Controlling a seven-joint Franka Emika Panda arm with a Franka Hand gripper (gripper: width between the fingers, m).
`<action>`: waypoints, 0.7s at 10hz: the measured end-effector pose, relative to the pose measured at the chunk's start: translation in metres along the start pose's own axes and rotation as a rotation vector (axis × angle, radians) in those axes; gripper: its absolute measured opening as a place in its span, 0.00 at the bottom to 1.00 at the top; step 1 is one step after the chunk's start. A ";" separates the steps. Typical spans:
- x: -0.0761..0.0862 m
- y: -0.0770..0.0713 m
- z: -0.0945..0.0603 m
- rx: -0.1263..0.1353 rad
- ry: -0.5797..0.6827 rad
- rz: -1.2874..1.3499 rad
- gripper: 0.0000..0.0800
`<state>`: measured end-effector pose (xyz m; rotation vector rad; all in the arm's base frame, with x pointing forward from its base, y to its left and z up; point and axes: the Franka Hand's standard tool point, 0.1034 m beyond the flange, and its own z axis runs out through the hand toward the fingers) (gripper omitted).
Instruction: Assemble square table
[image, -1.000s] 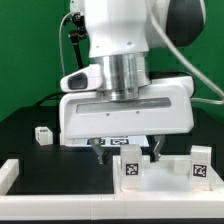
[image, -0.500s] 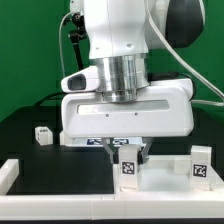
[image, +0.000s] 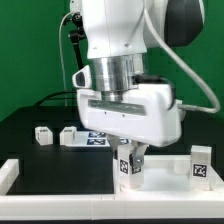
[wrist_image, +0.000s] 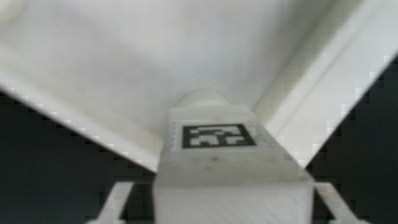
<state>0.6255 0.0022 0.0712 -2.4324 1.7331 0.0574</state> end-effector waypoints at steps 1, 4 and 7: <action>0.002 0.001 0.000 0.022 -0.046 0.184 0.36; 0.004 0.002 -0.001 0.021 -0.045 0.224 0.36; 0.001 0.002 0.000 0.001 -0.024 -0.113 0.76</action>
Offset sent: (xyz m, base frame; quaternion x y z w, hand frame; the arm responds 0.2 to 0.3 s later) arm 0.0000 0.0000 0.0000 0.0000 0.0000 0.0650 0.9979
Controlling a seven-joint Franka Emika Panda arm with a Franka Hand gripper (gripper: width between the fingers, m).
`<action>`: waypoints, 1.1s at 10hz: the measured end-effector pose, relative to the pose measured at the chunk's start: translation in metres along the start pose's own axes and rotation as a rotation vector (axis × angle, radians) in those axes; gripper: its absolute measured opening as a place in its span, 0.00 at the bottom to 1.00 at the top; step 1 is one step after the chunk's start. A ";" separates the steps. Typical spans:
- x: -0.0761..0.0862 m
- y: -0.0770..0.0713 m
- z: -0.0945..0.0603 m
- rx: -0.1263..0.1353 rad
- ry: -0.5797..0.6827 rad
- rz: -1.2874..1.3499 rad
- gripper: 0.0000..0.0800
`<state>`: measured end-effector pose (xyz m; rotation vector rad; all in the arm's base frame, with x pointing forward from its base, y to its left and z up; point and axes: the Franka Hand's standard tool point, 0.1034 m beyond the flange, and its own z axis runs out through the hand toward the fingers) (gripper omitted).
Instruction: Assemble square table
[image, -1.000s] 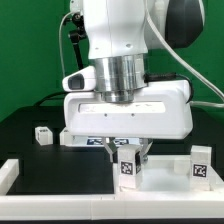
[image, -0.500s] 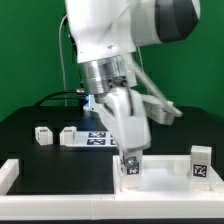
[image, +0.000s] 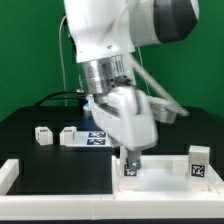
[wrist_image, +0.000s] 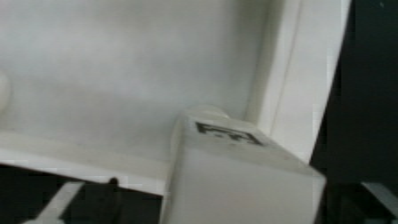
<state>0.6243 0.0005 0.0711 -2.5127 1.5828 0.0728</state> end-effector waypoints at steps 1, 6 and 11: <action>-0.003 -0.003 -0.001 -0.023 0.005 -0.252 0.76; 0.001 -0.003 0.000 -0.029 0.067 -0.775 0.81; 0.000 -0.006 0.004 -0.041 0.117 -1.030 0.68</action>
Offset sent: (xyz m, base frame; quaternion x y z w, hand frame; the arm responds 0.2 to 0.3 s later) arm 0.0000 0.0000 0.0000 0.0000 0.0000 -0.1296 0.9916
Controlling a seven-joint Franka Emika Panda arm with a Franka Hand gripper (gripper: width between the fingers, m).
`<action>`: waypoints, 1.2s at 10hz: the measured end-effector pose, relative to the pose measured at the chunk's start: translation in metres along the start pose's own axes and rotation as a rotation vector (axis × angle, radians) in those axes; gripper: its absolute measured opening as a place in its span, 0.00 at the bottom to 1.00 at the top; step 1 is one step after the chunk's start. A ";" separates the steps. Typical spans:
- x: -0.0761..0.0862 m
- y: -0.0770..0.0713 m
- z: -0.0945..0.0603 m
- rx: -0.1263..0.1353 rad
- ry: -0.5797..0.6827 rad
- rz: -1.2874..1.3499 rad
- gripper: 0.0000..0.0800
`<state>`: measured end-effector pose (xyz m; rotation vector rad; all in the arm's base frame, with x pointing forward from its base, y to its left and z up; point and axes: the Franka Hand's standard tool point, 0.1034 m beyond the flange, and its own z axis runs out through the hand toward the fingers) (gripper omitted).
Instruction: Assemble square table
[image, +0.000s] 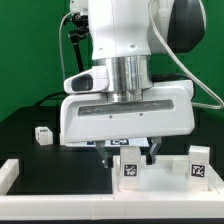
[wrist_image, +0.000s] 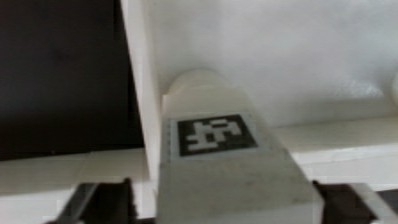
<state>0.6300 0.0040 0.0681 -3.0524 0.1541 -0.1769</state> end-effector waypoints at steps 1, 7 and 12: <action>0.000 0.000 0.000 0.001 0.000 0.073 0.45; -0.002 0.002 0.001 0.013 -0.093 0.974 0.36; -0.003 0.001 0.001 0.035 -0.172 1.417 0.36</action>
Offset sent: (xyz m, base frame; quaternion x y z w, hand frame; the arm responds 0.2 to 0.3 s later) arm 0.0000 0.0000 0.0000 0.0000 0.0000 0.1938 0.9810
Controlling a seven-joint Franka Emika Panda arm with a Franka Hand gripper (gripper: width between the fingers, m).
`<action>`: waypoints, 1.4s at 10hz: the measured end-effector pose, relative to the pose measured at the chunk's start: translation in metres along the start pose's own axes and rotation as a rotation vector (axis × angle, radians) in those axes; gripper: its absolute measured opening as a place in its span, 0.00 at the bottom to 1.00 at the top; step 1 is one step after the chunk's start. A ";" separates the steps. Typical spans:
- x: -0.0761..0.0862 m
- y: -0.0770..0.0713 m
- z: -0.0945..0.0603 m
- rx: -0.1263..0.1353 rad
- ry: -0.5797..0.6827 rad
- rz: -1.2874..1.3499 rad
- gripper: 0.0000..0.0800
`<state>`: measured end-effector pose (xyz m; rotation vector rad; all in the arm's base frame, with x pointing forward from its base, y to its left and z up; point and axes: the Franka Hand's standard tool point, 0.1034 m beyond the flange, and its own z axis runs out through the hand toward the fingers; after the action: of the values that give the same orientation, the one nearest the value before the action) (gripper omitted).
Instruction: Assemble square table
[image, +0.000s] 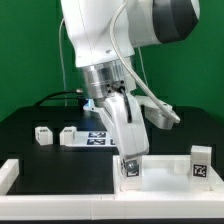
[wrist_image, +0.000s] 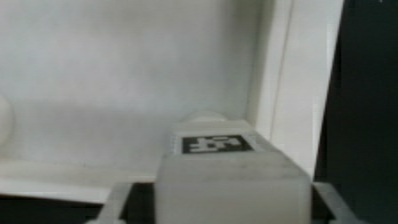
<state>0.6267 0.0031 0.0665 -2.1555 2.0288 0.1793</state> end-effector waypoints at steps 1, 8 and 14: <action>0.000 0.000 0.000 0.000 0.001 -0.021 0.36; 0.001 -0.001 -0.004 0.006 0.066 -0.816 0.81; -0.003 -0.002 0.001 -0.030 0.151 -1.262 0.63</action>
Offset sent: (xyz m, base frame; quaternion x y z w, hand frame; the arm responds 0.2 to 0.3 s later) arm -0.0026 0.0191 0.0078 -0.0134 -0.0220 -0.5458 0.8375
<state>0.6287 0.0063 0.0660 -3.0177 0.3873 -0.1367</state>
